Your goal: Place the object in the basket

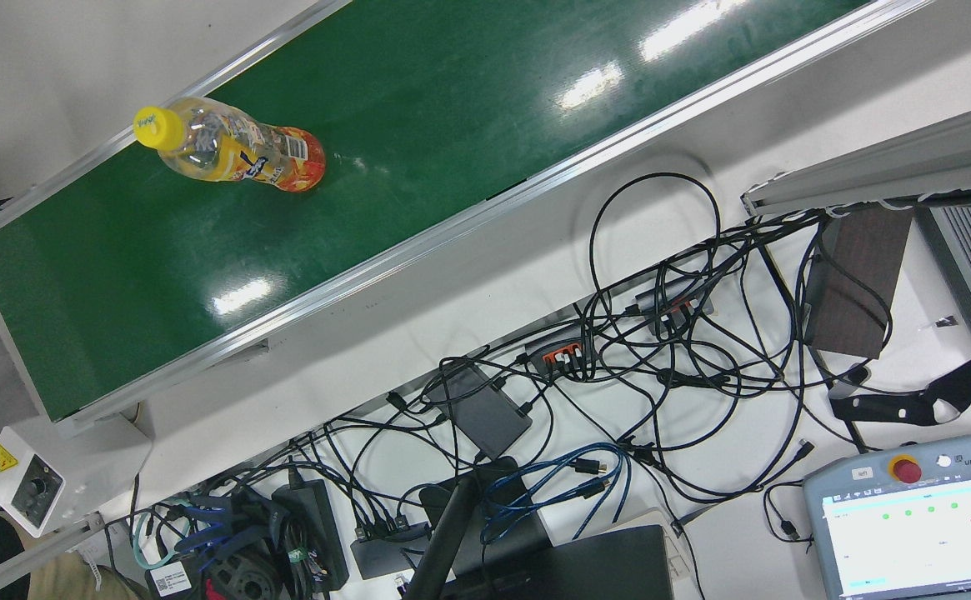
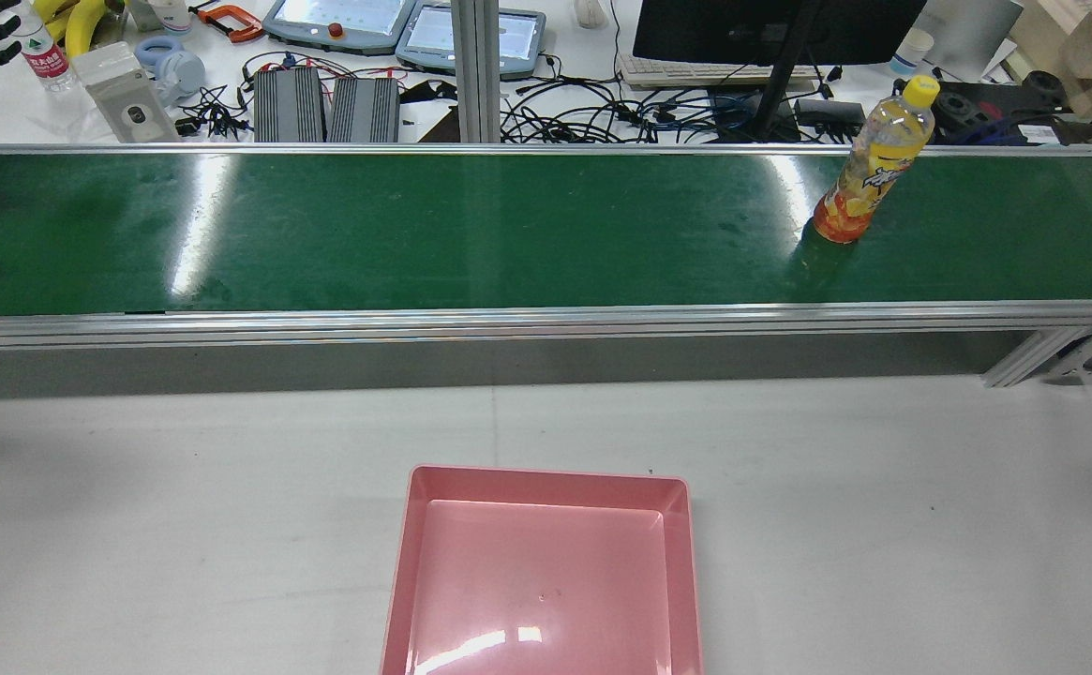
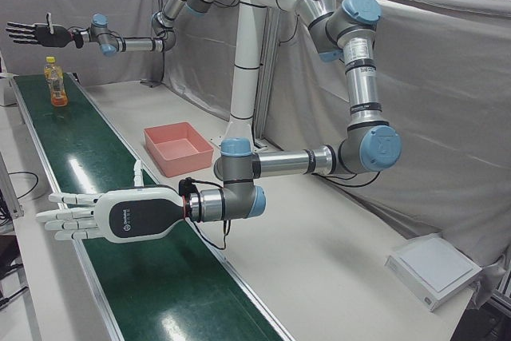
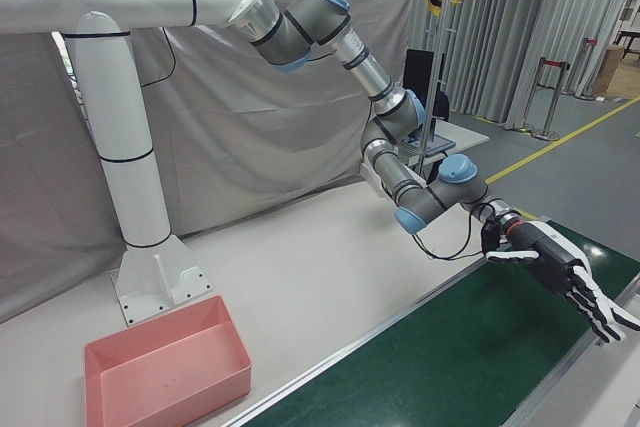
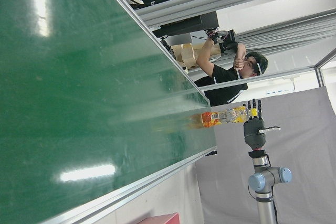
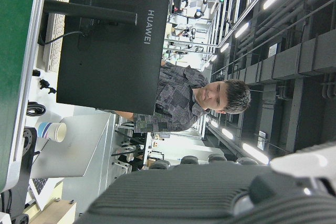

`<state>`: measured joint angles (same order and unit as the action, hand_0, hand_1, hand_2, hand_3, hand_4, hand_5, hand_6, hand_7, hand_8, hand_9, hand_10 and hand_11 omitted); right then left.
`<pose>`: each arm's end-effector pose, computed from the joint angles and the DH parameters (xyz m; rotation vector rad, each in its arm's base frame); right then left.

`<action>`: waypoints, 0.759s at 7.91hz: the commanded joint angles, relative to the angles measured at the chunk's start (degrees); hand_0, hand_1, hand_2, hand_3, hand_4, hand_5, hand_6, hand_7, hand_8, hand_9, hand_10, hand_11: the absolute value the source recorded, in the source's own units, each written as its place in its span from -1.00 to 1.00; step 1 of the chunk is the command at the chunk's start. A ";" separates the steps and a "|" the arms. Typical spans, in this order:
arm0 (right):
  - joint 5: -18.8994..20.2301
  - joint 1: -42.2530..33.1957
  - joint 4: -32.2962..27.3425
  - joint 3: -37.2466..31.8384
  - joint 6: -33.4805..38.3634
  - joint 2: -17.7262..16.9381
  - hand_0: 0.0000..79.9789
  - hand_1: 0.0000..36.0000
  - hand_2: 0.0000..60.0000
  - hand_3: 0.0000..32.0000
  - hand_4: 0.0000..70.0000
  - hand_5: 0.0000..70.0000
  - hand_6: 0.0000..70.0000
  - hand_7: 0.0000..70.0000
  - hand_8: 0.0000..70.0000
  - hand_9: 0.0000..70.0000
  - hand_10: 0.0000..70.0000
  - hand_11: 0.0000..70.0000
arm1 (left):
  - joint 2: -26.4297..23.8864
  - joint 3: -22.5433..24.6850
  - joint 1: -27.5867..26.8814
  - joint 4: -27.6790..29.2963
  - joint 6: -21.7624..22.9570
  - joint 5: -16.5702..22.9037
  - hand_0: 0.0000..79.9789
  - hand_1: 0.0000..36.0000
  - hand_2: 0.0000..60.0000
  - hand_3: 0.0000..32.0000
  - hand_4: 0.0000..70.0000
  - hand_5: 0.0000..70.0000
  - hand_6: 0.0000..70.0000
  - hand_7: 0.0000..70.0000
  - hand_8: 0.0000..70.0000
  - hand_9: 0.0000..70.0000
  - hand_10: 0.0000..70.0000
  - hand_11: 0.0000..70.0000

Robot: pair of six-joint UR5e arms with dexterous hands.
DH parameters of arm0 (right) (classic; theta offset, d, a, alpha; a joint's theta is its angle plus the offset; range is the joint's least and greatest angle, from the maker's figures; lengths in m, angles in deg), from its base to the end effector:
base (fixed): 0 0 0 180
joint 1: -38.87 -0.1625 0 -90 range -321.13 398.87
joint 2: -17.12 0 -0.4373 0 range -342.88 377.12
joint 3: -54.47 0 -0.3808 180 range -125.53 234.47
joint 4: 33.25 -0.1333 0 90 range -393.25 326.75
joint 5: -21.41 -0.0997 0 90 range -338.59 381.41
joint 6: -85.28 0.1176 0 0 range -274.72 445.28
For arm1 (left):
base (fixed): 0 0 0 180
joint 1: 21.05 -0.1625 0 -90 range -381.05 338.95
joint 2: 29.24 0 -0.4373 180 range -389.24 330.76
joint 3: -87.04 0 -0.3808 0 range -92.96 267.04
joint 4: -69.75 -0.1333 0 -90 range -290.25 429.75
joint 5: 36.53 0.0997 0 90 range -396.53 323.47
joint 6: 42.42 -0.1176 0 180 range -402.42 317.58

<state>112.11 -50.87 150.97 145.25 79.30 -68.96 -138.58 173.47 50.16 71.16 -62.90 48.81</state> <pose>0.1295 -0.5284 0.6663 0.0952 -2.1700 2.1500 0.0750 -0.6639 0.5323 0.1023 2.2854 -1.6197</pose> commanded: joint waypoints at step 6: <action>0.00 -0.08 0.00 0.00 0.00 -0.06 -1.00 -1.00 -1.00 -1.00 -1.00 -1.00 -1.00 -1.00 -1.00 -1.00 -1.00 -1.00 | -0.09 0.40 -0.03 -0.08 0.00 0.00 0.18 -0.74 -1.00 -1.00 -0.51 -0.65 -1.00 -1.00 -0.84 -0.74 -0.84 -0.74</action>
<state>112.11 -50.89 150.97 145.26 79.30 -69.01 -138.64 173.85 50.14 71.07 -62.90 48.82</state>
